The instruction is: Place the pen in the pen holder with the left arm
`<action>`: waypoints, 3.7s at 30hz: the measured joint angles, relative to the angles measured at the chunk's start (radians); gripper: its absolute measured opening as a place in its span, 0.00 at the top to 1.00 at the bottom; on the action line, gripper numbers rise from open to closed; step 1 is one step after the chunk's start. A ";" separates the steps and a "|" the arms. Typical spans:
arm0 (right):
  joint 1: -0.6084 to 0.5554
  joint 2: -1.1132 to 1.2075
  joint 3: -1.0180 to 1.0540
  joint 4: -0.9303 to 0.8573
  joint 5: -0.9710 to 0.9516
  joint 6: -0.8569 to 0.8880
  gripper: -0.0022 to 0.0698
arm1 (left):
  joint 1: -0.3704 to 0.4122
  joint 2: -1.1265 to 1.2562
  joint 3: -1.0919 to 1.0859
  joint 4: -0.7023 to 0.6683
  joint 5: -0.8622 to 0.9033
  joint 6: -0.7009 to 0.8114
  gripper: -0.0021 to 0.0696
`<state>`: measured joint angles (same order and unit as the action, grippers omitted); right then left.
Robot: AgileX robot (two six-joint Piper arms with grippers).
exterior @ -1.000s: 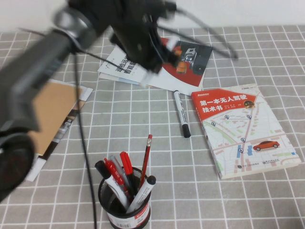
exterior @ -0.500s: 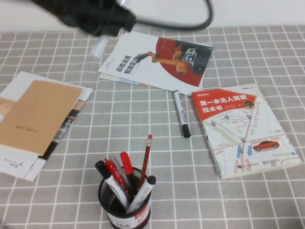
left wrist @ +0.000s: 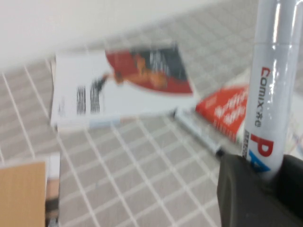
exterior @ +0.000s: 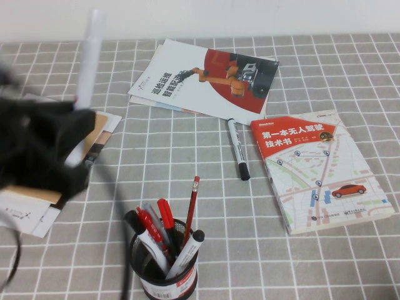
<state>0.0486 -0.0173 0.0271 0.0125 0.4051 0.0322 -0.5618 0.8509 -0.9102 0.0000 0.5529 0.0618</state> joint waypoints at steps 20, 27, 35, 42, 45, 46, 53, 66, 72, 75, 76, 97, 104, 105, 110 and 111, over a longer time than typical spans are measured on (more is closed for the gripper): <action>0.000 0.000 0.000 0.000 0.000 0.000 0.99 | -0.010 -0.396 0.684 -0.012 -0.659 -0.141 0.82; 0.000 0.000 0.000 0.000 0.000 0.000 0.99 | -0.128 -0.388 0.768 0.183 -0.894 -0.305 0.82; 0.000 0.000 0.000 0.000 0.000 0.000 0.99 | -0.218 -0.227 0.819 0.206 -1.040 -0.338 0.82; 0.000 0.000 0.000 0.000 0.000 0.000 0.99 | -0.218 0.007 0.819 0.201 -1.232 -0.334 0.82; 0.000 0.000 0.000 0.000 0.000 0.000 0.99 | -0.218 0.119 0.819 0.166 -1.312 -0.330 0.82; 0.000 0.000 0.000 0.000 0.000 0.000 0.99 | -0.218 0.149 0.819 0.153 -1.335 -0.327 0.82; 0.000 0.000 0.000 0.000 0.000 0.000 0.99 | -0.218 0.333 0.813 0.115 -1.455 -0.302 0.82; 0.000 0.000 0.000 0.000 0.000 0.000 0.99 | -0.218 0.411 0.813 0.046 -1.462 -0.222 0.82; 0.000 0.000 0.000 0.000 0.000 0.000 0.99 | -0.218 0.427 0.813 0.044 -1.462 -0.218 0.82; 0.000 0.000 0.000 0.000 0.000 0.000 0.99 | -0.218 0.429 0.813 0.044 -1.462 -0.218 0.81; 0.000 0.000 0.000 0.000 0.000 0.000 0.99 | -0.218 0.429 0.813 0.044 -1.462 -0.218 0.79; 0.000 0.000 0.000 0.000 0.000 0.000 0.99 | -0.218 0.174 0.745 0.048 -1.164 -0.318 0.93; 0.000 0.000 0.000 0.000 0.000 0.000 0.99 | -0.218 -0.137 0.602 0.059 -0.703 -0.271 0.97; 0.000 0.000 0.000 0.000 0.000 0.000 0.99 | -0.218 -0.172 0.596 0.061 -0.671 -0.266 0.97; 0.000 0.000 0.000 0.000 0.000 0.000 0.99 | -0.218 -0.290 0.592 0.061 -0.528 -0.255 0.97; 0.000 0.000 0.000 0.000 0.000 0.000 0.99 | -0.218 -0.307 0.592 0.061 -0.499 -0.254 0.97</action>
<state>0.0486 -0.0173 0.0271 0.0125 0.4051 0.0322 -0.7799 0.5439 -0.3182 0.0614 0.0536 -0.1923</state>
